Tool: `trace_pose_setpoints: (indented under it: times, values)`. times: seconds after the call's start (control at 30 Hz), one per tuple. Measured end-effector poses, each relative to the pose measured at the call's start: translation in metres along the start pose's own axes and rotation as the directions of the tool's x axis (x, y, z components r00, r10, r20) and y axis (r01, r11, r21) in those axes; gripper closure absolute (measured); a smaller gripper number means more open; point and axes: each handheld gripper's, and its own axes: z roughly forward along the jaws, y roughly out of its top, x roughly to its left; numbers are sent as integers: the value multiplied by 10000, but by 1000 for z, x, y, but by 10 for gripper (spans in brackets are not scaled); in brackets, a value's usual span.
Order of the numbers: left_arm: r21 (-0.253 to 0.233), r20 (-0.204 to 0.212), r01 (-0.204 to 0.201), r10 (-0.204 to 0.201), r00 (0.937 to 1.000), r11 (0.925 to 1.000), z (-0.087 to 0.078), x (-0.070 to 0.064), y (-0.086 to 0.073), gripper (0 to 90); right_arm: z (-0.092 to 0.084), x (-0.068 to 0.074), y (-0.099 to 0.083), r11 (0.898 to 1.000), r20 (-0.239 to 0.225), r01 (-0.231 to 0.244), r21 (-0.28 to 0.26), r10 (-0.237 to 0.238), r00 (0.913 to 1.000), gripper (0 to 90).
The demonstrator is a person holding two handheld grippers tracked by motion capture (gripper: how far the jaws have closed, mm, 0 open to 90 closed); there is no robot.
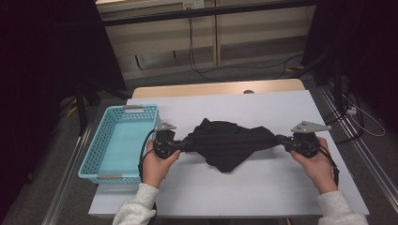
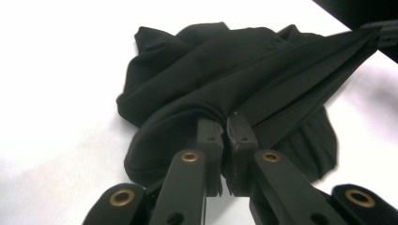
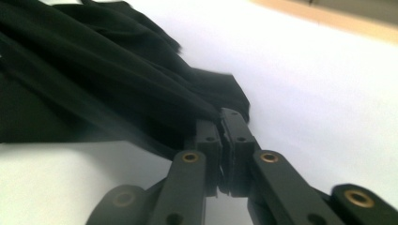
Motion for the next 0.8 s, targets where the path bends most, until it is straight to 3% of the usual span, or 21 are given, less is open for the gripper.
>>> trace_pose_setpoints:
  times: [0.03,0.13,0.17,0.27,0.37,0.43,0.6,0.7,0.77,0.8]
  values:
    - [83,14,84,-84,10000,9999,3,1,1,864,0,0,0,10000,0,0,0,0,10000,856]
    - [340,-125,132,-128,9998,9993,15,3,1,861,18,-8,-5,9969,155,-273,737,262,9995,822]
    - [498,-214,127,-116,9997,9987,18,5,1,861,27,-12,-7,9942,197,-437,984,419,9989,755]
    - [557,-367,349,-329,9988,9978,24,11,0,859,31,-12,-8,9948,387,-501,886,468,9982,686]
    - [507,-359,379,-361,9987,9980,24,12,1,854,29,-10,-7,9959,193,-517,749,504,9985,591]
    - [422,-279,438,-426,9987,9982,21,9,2,854,26,-9,-6,9966,-277,-532,630,551,9981,552]
    - [364,-330,370,-358,9988,9987,17,8,3,856,13,1,-3,9978,-876,-618,252,637,9941,466]
    - [386,-301,397,-385,9988,9985,16,7,1,856,8,9,-5,9994,-840,-294,195,309,9960,424]
    - [328,-314,356,-346,9989,9988,17,6,2,856,10,15,-8,9987,-945,-474,202,491,9943,408]
    - [375,-258,307,-297,9992,9988,16,6,2,856,11,19,-9,9991,-1054,-326,272,353,9938,407]
